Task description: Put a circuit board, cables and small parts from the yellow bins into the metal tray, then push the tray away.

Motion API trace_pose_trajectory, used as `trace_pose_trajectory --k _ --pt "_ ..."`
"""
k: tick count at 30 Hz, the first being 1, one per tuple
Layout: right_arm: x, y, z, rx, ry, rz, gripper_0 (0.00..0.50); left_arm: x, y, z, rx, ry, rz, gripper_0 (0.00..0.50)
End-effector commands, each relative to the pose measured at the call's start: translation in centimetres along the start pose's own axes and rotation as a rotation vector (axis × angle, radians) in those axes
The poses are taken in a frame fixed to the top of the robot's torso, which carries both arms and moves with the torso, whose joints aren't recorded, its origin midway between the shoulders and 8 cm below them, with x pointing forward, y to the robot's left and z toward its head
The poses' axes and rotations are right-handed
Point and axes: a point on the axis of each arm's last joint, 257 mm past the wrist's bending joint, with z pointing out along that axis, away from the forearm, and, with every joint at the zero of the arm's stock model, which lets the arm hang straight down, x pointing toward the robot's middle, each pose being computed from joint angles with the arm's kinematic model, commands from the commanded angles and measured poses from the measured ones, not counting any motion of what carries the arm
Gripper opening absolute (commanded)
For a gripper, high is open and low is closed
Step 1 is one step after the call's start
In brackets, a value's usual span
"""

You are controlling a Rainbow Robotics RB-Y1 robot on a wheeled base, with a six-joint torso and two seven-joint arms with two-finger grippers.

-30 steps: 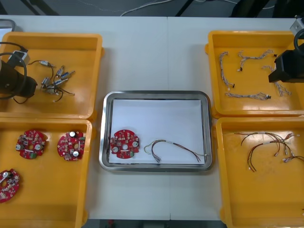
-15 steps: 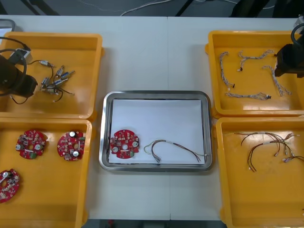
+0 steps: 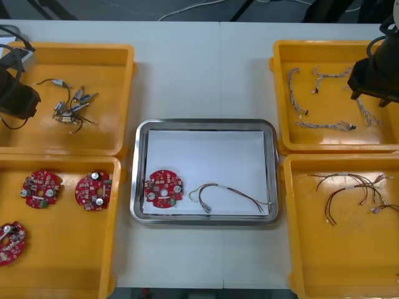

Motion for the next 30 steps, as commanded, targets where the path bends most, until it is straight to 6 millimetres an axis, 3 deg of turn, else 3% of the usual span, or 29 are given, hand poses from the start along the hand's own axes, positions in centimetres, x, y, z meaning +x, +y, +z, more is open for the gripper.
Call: trace_pose_trajectory --k 1,6,12,22,30 --pt "-0.6 2.8 -1.4 -0.030 -0.037 0.117 0.500 -1.6 0.5 -3.9 -0.036 -0.041 -0.093 0.000" --pt "0.1 3.9 -0.1 -0.029 -0.019 0.309 0.500 -0.9 -1.1 -5.9 -0.042 -0.022 -0.105 0.000" --pt "0.2 5.0 1.6 -0.038 -0.019 0.537 0.500 -2.1 -4.1 -7.0 -0.013 -0.097 -0.156 0.000" --pt "0.7 7.4 3.9 -0.082 0.015 0.878 0.500 -1.5 -8.9 -7.0 0.064 -0.145 -0.209 0.000" --pt "1.1 8.2 5.4 -0.105 0.069 1.023 0.500 -0.9 -12.8 -6.9 0.060 -0.147 -0.227 0.000"
